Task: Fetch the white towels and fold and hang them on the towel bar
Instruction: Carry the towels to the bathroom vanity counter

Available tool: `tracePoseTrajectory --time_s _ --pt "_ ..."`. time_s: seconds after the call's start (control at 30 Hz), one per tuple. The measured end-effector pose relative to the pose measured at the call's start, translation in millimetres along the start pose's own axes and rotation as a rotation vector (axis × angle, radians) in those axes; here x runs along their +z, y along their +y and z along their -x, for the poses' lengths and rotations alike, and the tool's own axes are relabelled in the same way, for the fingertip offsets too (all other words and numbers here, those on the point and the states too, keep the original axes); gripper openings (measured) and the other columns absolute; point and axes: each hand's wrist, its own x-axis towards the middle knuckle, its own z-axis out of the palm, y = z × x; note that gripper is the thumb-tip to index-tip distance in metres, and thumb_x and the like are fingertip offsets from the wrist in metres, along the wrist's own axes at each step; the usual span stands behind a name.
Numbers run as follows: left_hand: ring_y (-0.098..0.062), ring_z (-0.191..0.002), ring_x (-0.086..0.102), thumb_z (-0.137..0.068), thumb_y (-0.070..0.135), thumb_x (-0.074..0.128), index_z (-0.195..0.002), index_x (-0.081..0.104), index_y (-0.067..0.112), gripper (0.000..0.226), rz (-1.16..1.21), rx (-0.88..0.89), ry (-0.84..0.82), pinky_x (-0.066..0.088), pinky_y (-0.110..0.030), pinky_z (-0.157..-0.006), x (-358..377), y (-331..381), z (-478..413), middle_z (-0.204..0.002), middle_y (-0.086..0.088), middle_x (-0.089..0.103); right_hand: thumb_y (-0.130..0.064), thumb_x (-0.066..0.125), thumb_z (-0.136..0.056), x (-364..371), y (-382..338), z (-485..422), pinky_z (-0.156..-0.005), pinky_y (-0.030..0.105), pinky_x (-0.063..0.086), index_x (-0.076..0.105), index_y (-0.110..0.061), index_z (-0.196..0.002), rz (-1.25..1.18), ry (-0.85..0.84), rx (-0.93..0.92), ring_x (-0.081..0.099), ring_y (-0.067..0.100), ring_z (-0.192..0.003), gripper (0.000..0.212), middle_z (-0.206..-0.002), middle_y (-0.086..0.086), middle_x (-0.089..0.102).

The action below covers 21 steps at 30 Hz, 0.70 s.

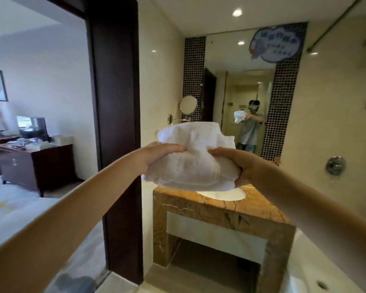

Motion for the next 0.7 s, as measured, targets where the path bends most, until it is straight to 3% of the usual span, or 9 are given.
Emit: tracePoseTrajectory --time_s 0.2,0.33,0.47,0.6,0.7 --pt "-0.027 -0.091 0.066 -0.068 0.051 0.076 -0.113 0.059 0.011 0.062 0.000 0.023 -0.133 0.052 -0.032 -0.076 24.1 6.4 -43.3 -0.103 -0.013 0.068 -0.036 0.096 -0.009 -18.8 7.2 -12.5 -0.093 0.052 0.051 0.065 -0.018 -0.119 -0.031 0.125 -0.017 0.065 0.031 -0.106 0.116 -0.116 0.009 0.069" --pt "-0.025 -0.092 0.065 -0.063 0.055 0.078 -0.111 0.059 0.012 0.068 -0.047 0.091 -0.154 0.052 -0.032 -0.077 34.3 5.4 -61.9 -0.105 -0.012 0.067 -0.040 0.096 -0.026 -22.1 17.1 -20.5 -0.101 0.049 0.046 0.064 -0.018 -0.123 -0.030 0.145 0.020 0.061 0.029 -0.115 0.104 -0.126 0.008 0.064" --pt "-0.018 -0.077 0.061 -0.074 0.047 0.073 -0.103 0.059 0.012 0.047 -0.039 0.130 -0.177 0.044 -0.027 -0.060 38.0 -3.9 -78.8 -0.088 -0.006 0.065 -0.043 0.093 -0.027 -18.2 26.0 -29.9 -0.101 0.050 0.044 0.064 -0.018 -0.118 -0.027 0.232 0.054 0.060 0.032 -0.114 0.098 -0.124 0.009 0.065" --pt "-0.021 -0.087 0.061 -0.072 0.053 0.072 -0.115 0.056 0.011 0.062 -0.073 0.135 -0.235 0.047 -0.031 -0.074 33.8 -14.8 -95.8 -0.100 -0.008 0.064 -0.039 0.094 -0.031 -9.0 28.1 -34.8 -0.099 0.051 0.046 0.064 -0.017 -0.116 -0.040 0.295 0.046 0.063 0.032 -0.109 0.093 -0.119 0.010 0.067" --pt "-0.020 -0.084 0.060 -0.073 0.053 0.071 -0.111 0.058 0.011 0.058 -0.082 0.165 -0.248 0.045 -0.029 -0.065 30.2 -18.1 -108.6 -0.105 -0.009 0.063 -0.038 0.093 -0.037 -1.3 27.9 -38.7 -0.098 0.051 0.047 0.063 -0.016 -0.116 -0.051 0.334 0.031 0.064 0.032 -0.106 0.087 -0.115 0.011 0.068"
